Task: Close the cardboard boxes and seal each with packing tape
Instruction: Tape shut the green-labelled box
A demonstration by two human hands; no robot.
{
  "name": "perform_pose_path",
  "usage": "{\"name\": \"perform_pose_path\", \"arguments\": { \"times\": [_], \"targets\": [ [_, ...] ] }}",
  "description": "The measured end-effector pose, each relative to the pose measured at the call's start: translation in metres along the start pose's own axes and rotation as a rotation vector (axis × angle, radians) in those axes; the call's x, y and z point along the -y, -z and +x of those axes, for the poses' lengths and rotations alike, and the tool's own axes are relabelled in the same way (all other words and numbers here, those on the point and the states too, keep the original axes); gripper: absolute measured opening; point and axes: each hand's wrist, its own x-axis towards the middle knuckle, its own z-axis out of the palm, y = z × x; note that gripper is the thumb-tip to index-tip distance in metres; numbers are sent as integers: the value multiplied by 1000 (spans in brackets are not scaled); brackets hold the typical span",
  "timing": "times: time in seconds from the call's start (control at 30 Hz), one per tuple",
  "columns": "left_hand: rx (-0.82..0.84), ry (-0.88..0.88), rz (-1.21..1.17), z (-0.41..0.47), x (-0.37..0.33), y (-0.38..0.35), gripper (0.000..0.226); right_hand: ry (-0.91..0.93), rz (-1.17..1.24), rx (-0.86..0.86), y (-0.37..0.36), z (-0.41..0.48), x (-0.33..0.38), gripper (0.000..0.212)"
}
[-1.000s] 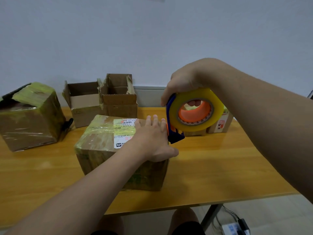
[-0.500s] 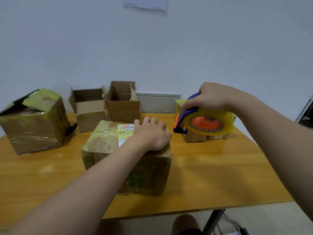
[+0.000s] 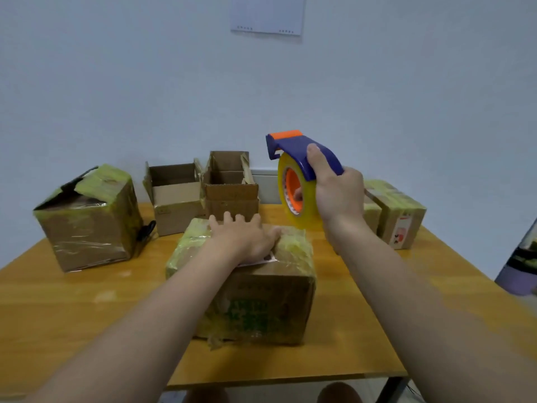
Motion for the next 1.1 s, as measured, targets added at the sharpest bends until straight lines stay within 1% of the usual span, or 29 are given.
{"name": "perform_pose_path", "arguments": {
  "times": [0.07,0.17,0.23,0.3,0.37,0.4,0.47,0.53,0.63,0.7,0.8,0.9,1.0,1.1],
  "targets": [
    [19,18,-24,-1,0,-3,80,-5,56,5,-21,-12,-10,43],
    [14,5,-37,3,2,-7,72,-27,154,-47,-37,-22,-26,32],
    [-2,-36,-98,3,10,-2,67,-46,235,-91,-38,-24,-32,27],
    [14,-104,-157,1,25,3,61,-42,255,-92,-37,-25,-36,24],
    [26,-162,-95,0,42,0,63,-16,229,-61,-38,-26,-38,24],
    [18,-164,-23,-1,50,-4,66,-5,213,-45,-39,-27,-39,25],
    [-20,-37,6,-5,59,-10,75,5,211,-36,-39,-29,-40,25],
    [-33,109,-52,-12,58,-11,86,11,231,-37,-38,-31,-42,19],
    [-11,210,-99,-17,55,-6,99,16,246,-29,-35,-31,-45,14],
    [29,206,-90,-15,61,-1,95,13,260,-30,-35,-29,-47,16],
    [39,157,-140,-10,79,-2,79,-3,281,-23,-36,-26,-50,15],
    [66,110,-144,-8,86,-4,69,-1,283,-9,-37,-24,-52,15],
    [103,126,-112,-7,82,-3,68,-7,301,-3,-37,-24,-51,15],
    [33,127,-153,-14,80,-3,72,-5,315,-4,-36,-25,-51,20]
  ]
}}
